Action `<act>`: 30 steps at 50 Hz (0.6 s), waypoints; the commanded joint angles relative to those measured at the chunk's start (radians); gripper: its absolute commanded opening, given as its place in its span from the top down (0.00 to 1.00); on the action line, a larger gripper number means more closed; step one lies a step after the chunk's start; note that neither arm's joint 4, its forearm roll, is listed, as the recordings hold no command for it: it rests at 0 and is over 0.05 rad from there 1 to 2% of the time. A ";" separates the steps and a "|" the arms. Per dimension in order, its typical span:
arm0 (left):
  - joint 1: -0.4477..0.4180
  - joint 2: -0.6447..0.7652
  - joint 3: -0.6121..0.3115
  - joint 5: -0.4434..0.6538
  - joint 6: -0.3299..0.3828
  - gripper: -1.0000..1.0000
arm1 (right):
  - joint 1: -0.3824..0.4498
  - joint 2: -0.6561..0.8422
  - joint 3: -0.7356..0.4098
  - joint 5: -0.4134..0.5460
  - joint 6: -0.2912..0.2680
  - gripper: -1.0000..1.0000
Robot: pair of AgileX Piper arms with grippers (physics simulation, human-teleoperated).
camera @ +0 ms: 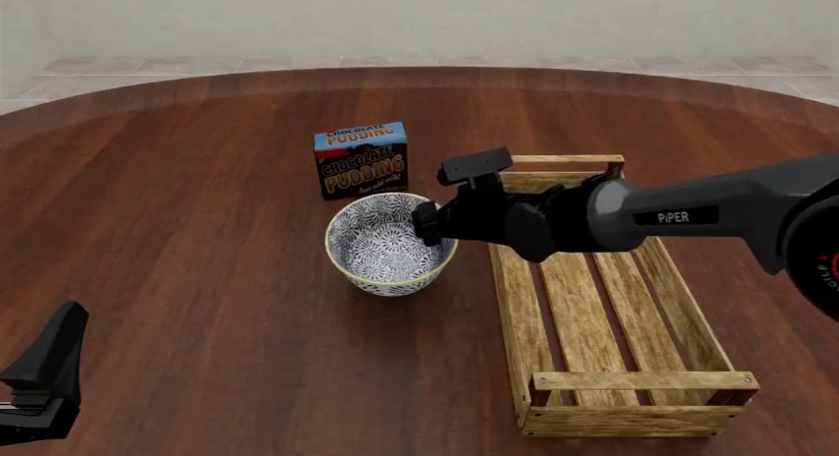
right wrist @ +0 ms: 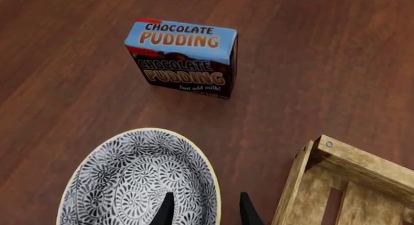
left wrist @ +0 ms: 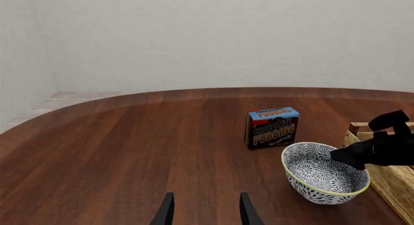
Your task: Pick up the bowl on the left and put it in the tray.
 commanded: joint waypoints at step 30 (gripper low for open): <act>0.000 0.000 0.000 0.000 0.000 0.00 | -0.002 0.023 0.003 -0.019 0.003 0.00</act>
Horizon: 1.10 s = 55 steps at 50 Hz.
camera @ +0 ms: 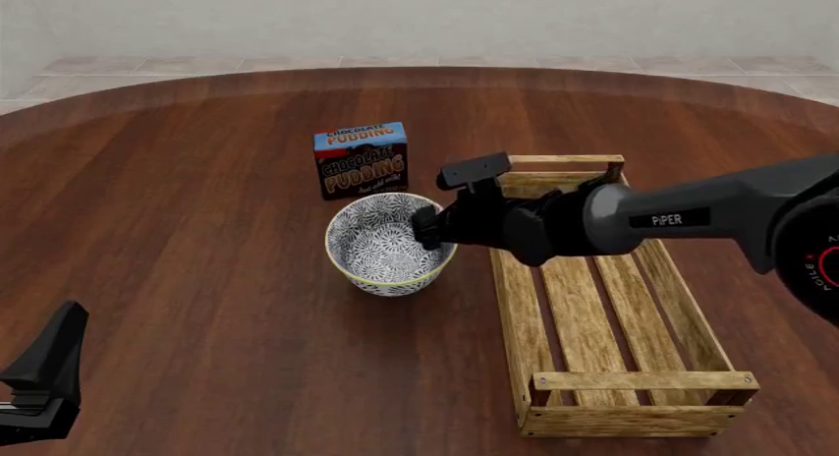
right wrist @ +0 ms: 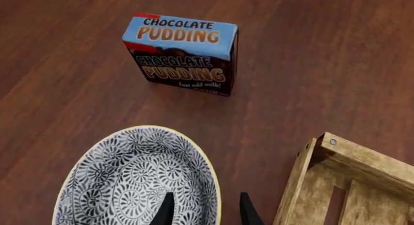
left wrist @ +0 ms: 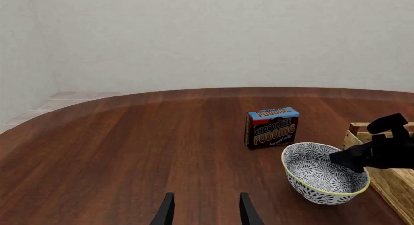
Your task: Pick up the bowl on the left and put it in the tray.
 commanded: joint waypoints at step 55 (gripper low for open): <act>0.000 0.000 0.000 0.000 0.000 0.00 | 0.055 -0.014 0.084 -0.062 0.043 1.00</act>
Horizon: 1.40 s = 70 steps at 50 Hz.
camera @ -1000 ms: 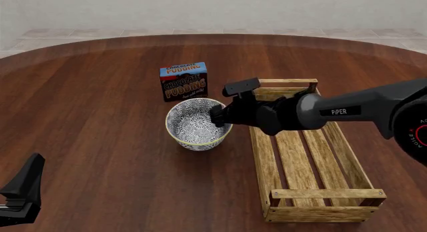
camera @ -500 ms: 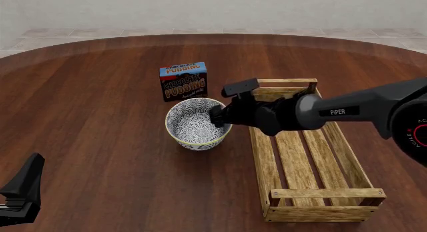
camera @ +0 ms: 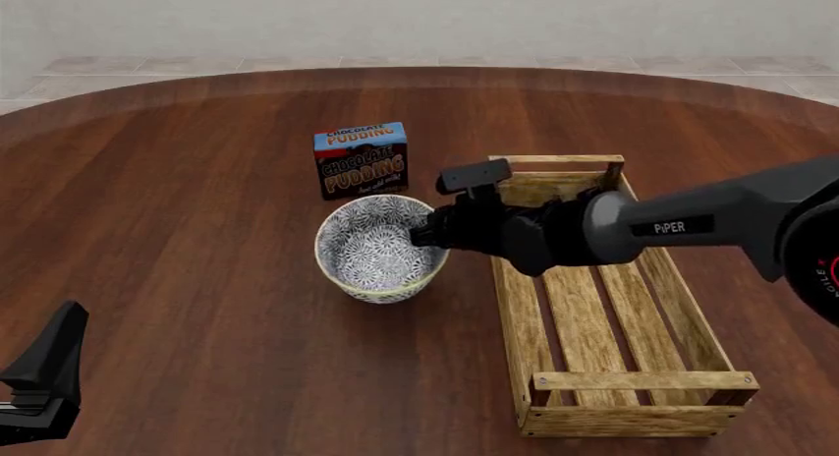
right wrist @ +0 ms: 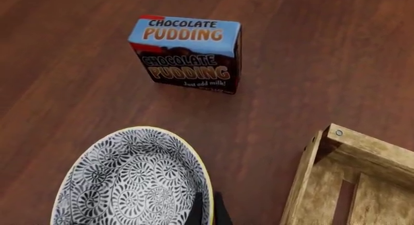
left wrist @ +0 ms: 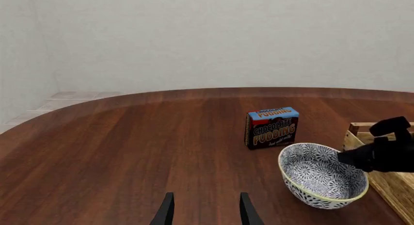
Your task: Pick up the bowl on the left and put it in the tray.
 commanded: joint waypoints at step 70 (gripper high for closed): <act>0.000 0.000 0.000 0.000 0.000 0.00 | 0.165 -0.181 0.243 -0.126 0.161 1.00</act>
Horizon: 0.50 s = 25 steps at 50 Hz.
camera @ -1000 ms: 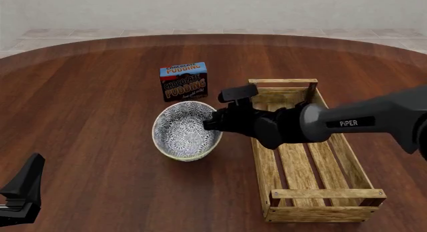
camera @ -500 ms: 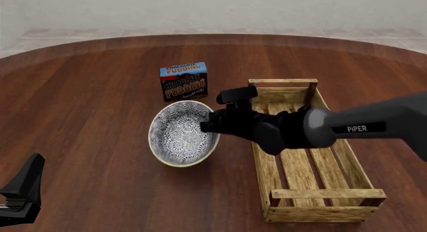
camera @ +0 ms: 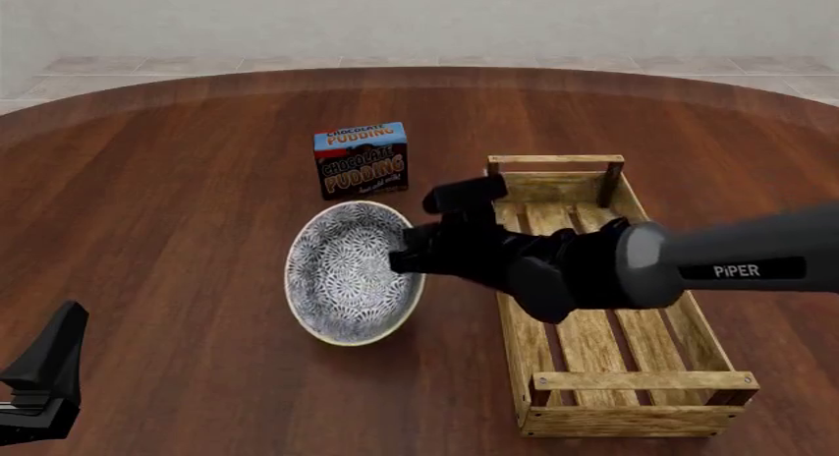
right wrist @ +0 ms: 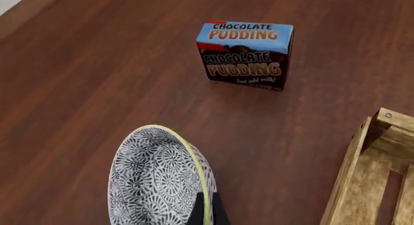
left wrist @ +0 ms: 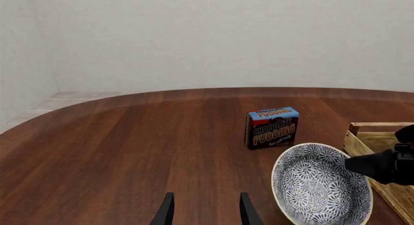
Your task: Pick up the bowl on the left and put it in the tray.
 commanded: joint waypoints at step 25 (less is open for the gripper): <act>0.000 0.000 0.000 0.000 0.000 0.00 | 0.055 -0.085 0.081 -0.015 0.069 1.00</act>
